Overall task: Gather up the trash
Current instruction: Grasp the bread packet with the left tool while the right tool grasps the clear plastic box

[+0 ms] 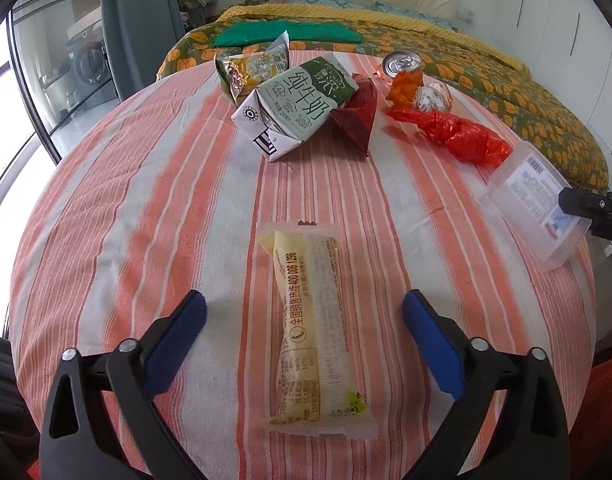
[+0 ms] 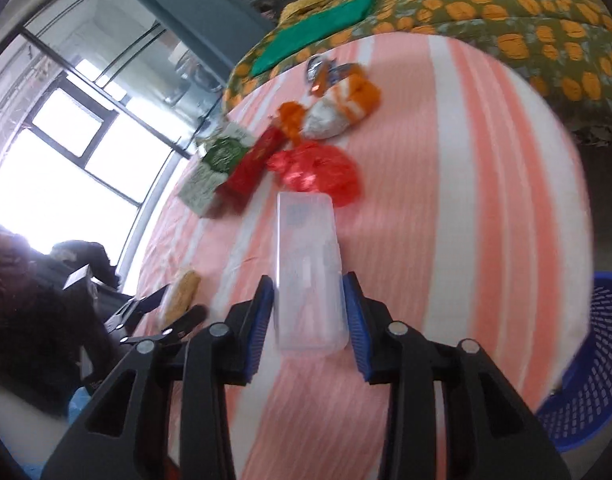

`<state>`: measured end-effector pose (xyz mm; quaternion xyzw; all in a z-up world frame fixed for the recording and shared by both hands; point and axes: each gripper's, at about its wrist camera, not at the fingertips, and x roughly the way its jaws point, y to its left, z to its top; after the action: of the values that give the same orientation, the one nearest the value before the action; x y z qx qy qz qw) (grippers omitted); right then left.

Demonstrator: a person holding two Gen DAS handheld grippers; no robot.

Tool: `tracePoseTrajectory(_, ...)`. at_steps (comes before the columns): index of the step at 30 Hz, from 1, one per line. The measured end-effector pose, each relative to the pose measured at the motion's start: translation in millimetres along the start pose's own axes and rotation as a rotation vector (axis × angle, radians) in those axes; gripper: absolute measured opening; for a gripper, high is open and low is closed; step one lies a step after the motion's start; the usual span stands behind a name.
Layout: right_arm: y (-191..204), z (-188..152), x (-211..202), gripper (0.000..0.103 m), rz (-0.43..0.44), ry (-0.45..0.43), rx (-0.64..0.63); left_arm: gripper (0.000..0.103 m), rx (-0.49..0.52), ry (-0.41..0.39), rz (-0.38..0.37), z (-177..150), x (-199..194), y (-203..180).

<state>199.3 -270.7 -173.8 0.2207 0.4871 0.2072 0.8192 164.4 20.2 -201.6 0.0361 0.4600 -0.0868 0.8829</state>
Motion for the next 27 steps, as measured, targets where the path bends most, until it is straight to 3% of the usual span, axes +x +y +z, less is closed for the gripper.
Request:
tracePoseTrajectory(2,-5,1,-1,0.042,-0.078,-0.010,-0.011,0.097,0.008,0.002,0.001,0,0,-1)
tracePoseTrajectory(4,-11,-1,-1,0.057,-0.111,-0.015,-0.026,0.097,0.015,0.004,-0.001,-1,0,-1)
tracePoseTrajectory(9,-13,-5,-7,0.078,-0.192,-0.024,-0.078,0.098,0.046,0.029,-0.025,-7,-7,6)
tracePoseTrajectory(13,10,-7,-15,0.091,-0.256,-0.044,-0.205,0.097,-0.044,-0.004,-0.140,-10,-29,37)
tracePoseTrajectory(15,23,-7,-13,0.092,-0.282,-0.031,-0.262,0.097,-0.078,-0.039,-0.202,-8,-39,46)
tracePoseTrajectory(17,35,-3,-7,0.092,-0.309,0.002,-0.314,0.097,-0.045,-0.036,-0.217,-6,-38,39)
tracePoseTrajectory(21,54,12,13,0.092,-0.374,0.117,-0.386,0.093,0.080,-0.015,-0.125,-2,-27,7)
tracePoseTrajectory(27,58,25,47,0.090,-0.429,0.239,-0.390,0.072,0.062,-0.024,-0.083,3,-19,4)
